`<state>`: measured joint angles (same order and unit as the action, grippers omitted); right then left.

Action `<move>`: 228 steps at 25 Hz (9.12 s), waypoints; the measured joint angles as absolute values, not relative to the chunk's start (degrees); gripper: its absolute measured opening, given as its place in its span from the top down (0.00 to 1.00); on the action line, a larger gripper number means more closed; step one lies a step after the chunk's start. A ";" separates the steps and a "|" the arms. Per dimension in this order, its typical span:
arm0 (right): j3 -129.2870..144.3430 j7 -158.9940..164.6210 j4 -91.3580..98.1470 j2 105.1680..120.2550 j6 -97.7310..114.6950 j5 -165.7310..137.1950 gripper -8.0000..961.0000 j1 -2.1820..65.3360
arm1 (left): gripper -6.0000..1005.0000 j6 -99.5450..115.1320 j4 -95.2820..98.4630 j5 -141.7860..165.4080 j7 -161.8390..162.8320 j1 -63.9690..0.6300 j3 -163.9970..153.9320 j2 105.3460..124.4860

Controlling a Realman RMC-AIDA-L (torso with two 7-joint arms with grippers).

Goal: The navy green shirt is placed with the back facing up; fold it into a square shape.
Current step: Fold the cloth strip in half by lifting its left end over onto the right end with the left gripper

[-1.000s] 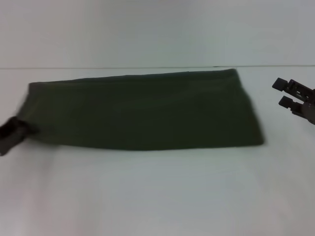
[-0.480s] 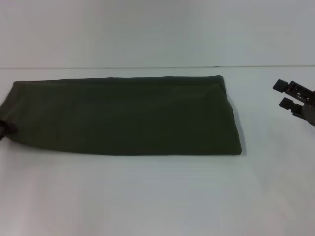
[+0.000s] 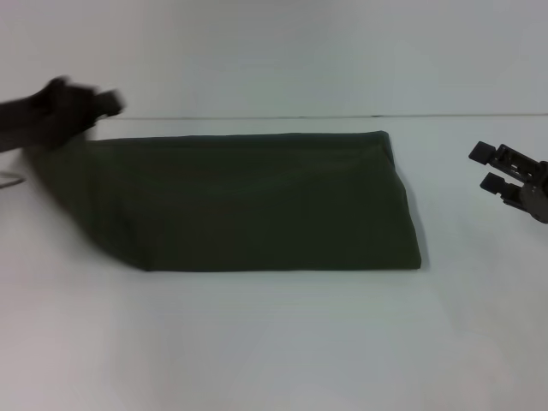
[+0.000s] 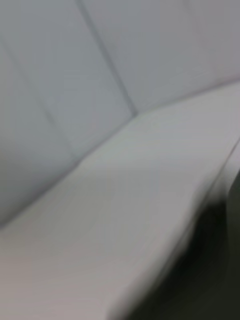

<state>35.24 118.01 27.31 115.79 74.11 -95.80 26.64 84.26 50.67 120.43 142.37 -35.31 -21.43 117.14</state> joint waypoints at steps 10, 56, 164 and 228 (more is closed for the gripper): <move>35.36 117.40 26.25 115.83 73.95 -95.80 0.03 26.74 | 0.92 80.55 51.29 118.22 142.31 -38.65 -29.38 120.64; 34.97 117.07 25.92 115.49 72.95 -95.80 0.03 26.88 | 0.07 71.74 41.54 129.33 151.15 -21.98 -8.95 115.94; 34.30 117.92 25.93 115.18 67.14 -95.36 0.03 28.09 | 0.08 61.07 28.79 120.71 135.72 -29.08 -11.04 114.96; 33.40 117.95 25.93 115.14 66.12 -95.36 0.03 28.29 | 0.90 54.84 33.96 123.78 130.33 -28.73 -18.50 115.47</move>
